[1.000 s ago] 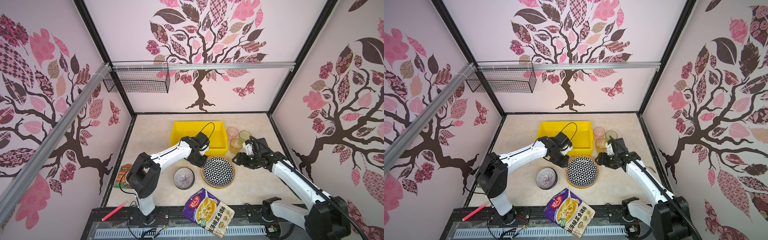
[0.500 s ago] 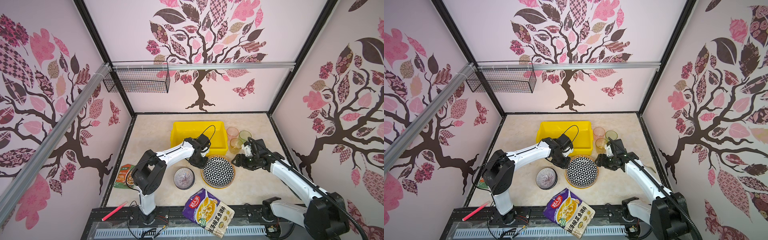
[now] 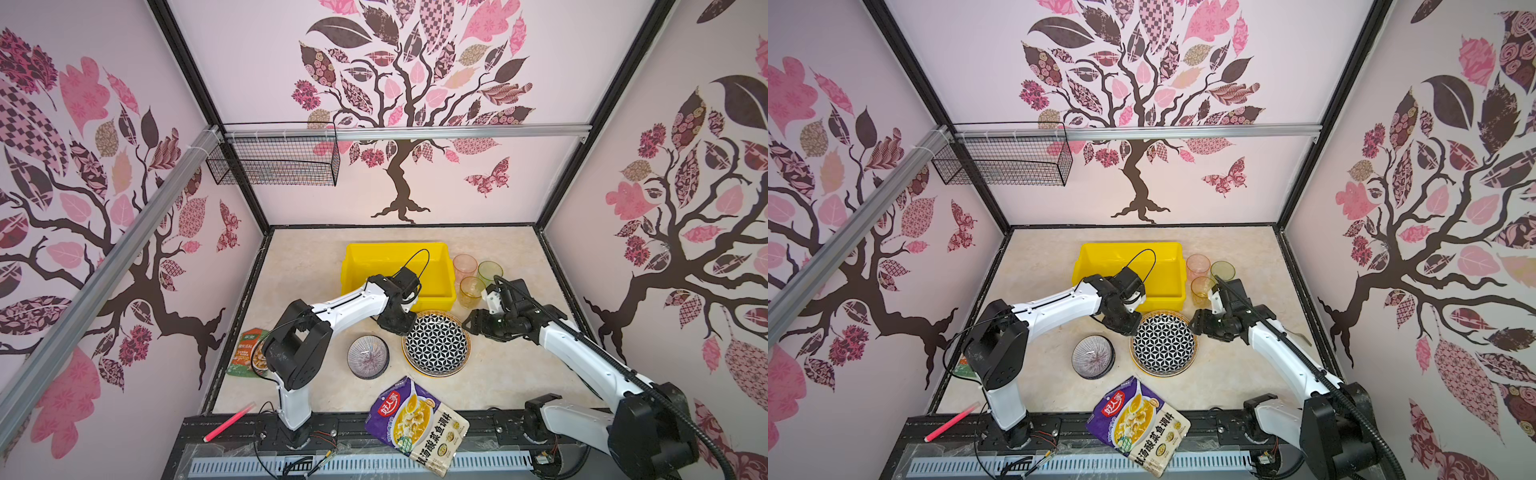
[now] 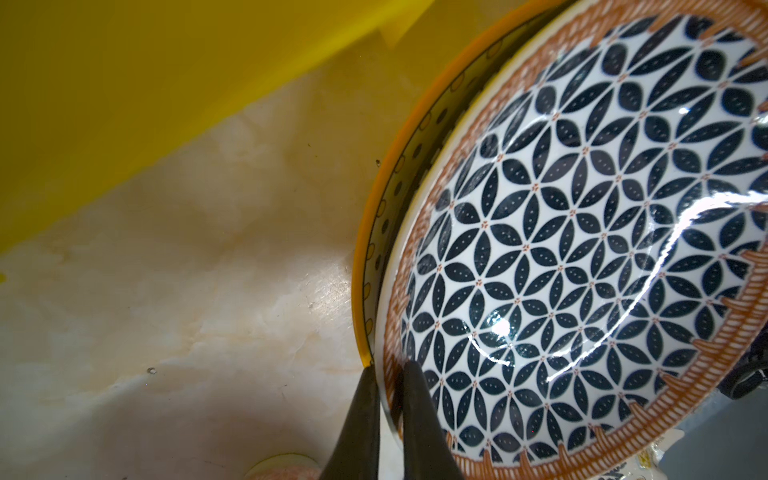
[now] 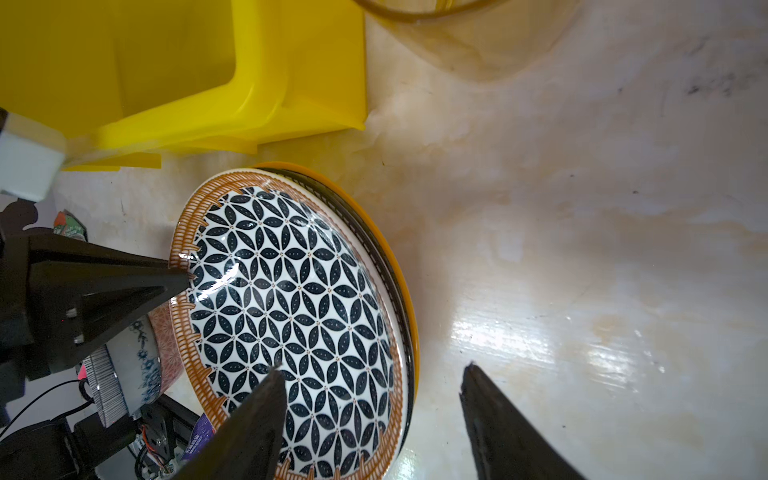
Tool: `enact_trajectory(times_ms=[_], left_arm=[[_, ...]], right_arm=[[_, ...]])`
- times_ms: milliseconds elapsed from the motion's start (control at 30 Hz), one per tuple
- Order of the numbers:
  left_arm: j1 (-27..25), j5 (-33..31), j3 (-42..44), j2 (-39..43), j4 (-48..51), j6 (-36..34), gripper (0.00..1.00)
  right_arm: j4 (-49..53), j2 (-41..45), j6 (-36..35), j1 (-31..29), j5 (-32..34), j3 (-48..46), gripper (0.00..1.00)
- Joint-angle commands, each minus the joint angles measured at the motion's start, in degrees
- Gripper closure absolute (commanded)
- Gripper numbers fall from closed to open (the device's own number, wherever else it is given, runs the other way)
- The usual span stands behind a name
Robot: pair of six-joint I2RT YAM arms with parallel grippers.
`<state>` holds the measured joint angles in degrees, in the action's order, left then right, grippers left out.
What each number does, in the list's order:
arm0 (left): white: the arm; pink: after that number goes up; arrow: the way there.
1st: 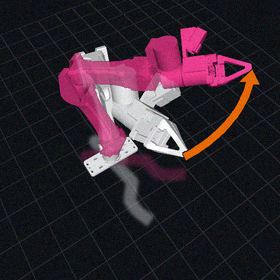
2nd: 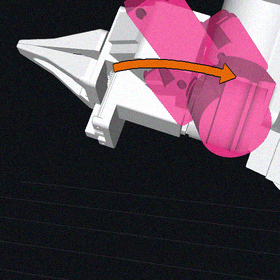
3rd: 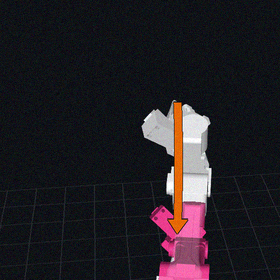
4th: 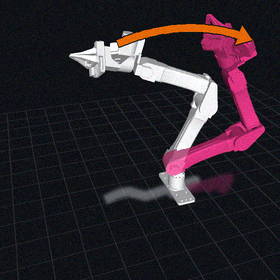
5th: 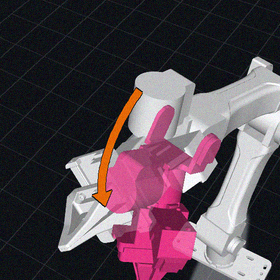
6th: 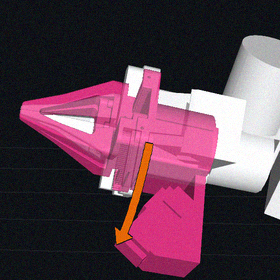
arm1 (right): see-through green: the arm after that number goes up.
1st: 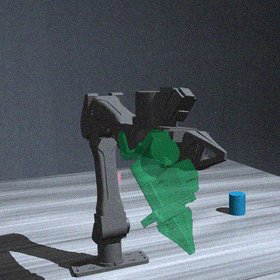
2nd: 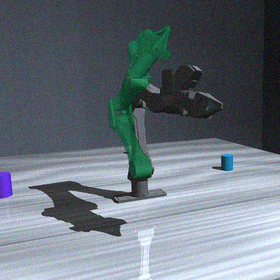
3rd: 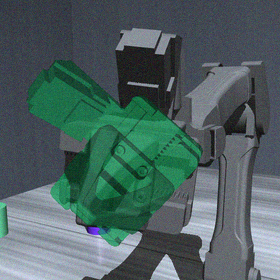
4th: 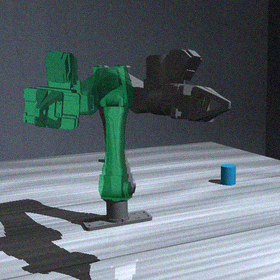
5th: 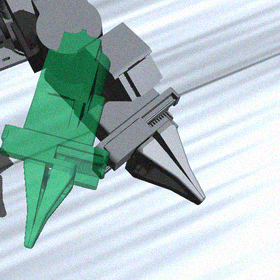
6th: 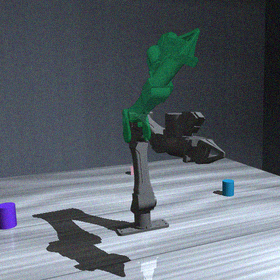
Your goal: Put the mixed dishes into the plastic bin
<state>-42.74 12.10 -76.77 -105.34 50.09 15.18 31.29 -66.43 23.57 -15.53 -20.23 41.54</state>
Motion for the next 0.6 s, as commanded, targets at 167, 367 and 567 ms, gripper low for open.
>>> enact_trajectory(times_ms=[167, 367, 567], left_arm=[[-0.75, -0.62, 0.77, 1.19, 2.21, -1.96, 0.91], [-0.68, -1.26, 0.31, 1.62, 2.91, -2.26, 0.95], [-0.68, -2.25, -0.26, 1.96, 3.54, -2.17, 0.94]], right_arm=[[0.02, -1.3, -0.11, -1.17, 0.55, -0.41, 0.32], [0.07, -1.34, -0.46, -1.32, 0.53, -0.57, 0.33], [0.28, -1.04, -0.72, -1.41, 0.61, -0.83, 0.35]])
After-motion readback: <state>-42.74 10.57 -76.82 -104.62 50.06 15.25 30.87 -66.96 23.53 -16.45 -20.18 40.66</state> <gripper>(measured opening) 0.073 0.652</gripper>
